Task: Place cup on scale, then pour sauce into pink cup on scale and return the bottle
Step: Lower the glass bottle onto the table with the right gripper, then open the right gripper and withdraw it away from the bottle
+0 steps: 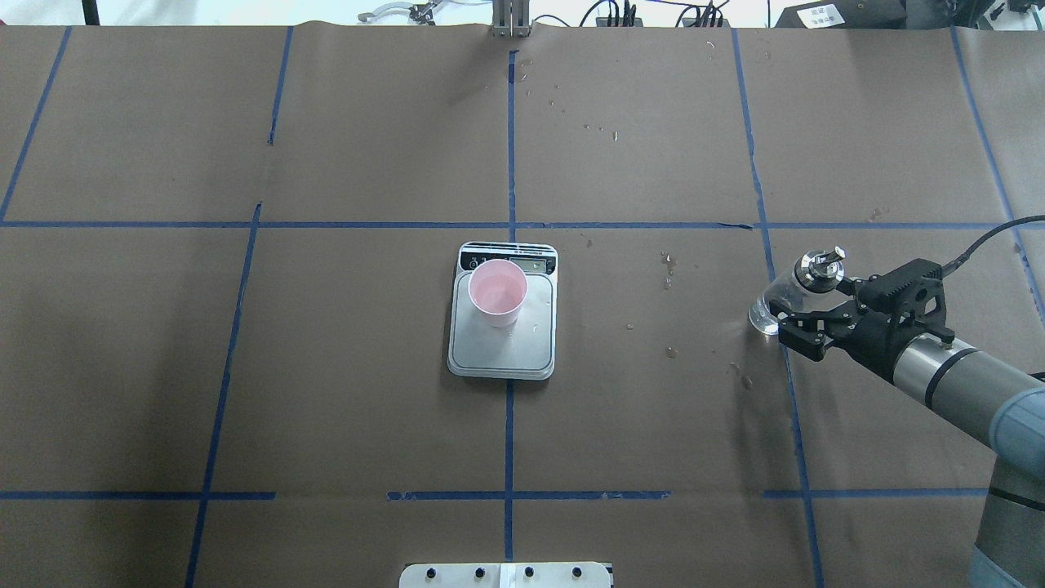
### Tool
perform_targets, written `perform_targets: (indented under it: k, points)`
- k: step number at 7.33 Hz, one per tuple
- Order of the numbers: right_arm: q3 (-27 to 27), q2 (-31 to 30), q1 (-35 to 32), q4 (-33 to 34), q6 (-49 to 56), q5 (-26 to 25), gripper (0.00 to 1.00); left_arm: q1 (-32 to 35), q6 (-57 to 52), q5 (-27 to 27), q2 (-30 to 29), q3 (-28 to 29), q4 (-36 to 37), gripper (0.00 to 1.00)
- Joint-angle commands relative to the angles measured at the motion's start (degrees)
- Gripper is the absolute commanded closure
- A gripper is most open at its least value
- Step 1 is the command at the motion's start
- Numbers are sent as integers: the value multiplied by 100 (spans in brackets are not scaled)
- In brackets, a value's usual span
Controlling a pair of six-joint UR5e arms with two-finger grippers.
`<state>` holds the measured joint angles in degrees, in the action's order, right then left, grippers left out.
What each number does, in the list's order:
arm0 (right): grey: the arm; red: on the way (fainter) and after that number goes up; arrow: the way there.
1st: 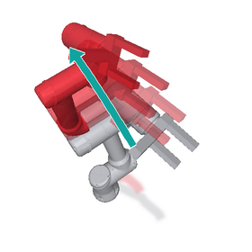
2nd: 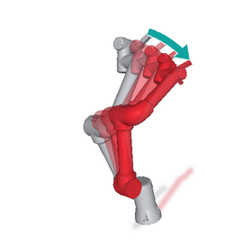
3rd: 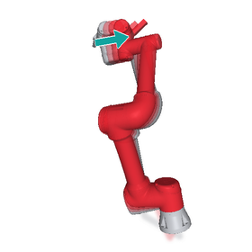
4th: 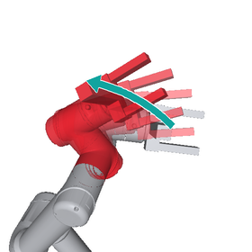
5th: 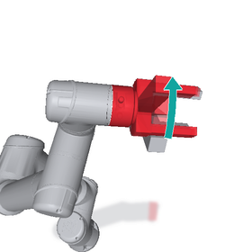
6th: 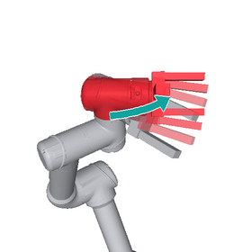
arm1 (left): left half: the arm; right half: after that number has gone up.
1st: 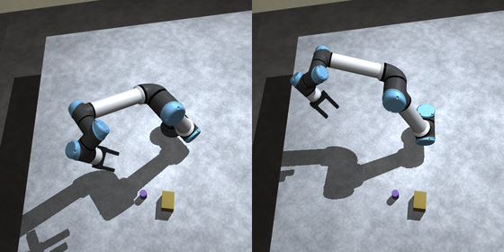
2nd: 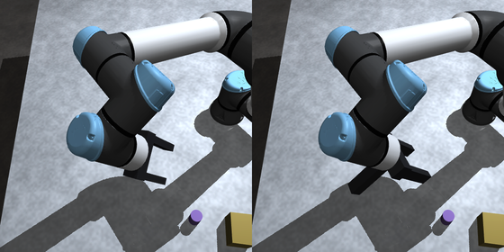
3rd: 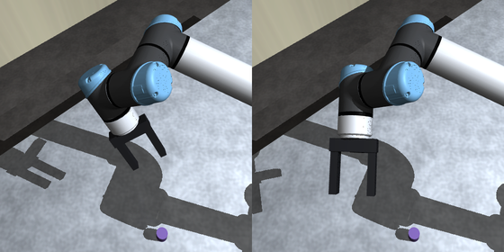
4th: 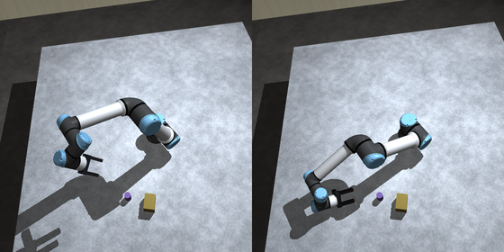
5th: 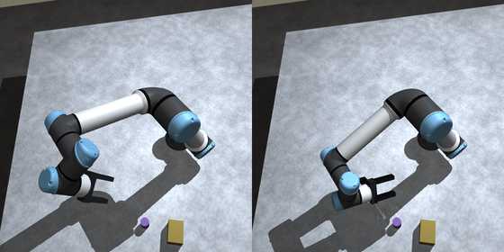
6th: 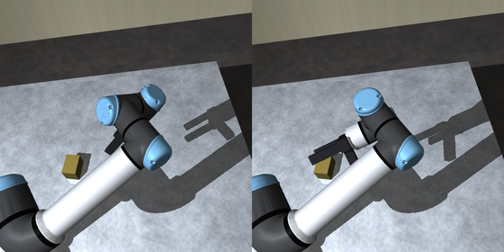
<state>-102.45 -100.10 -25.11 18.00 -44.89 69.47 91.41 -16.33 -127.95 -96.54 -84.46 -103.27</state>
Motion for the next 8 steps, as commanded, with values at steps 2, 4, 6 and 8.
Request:
perform_targets:
  k: [2,4,6,8]
  points:
    - [-450,-517,6,54,-2,435,0,0,7,7,4,0,0,0]
    - [-495,-668,-3,98,-2,768,0,0,7,7,4,0,0,0]
    - [-993,-984,-3,595,-2,1146,0,0,-10,-1,12,0,-9,0]
    - [-1915,-1187,-21,1823,-2,1717,0,0,-19,-1,21,0,-9,0]
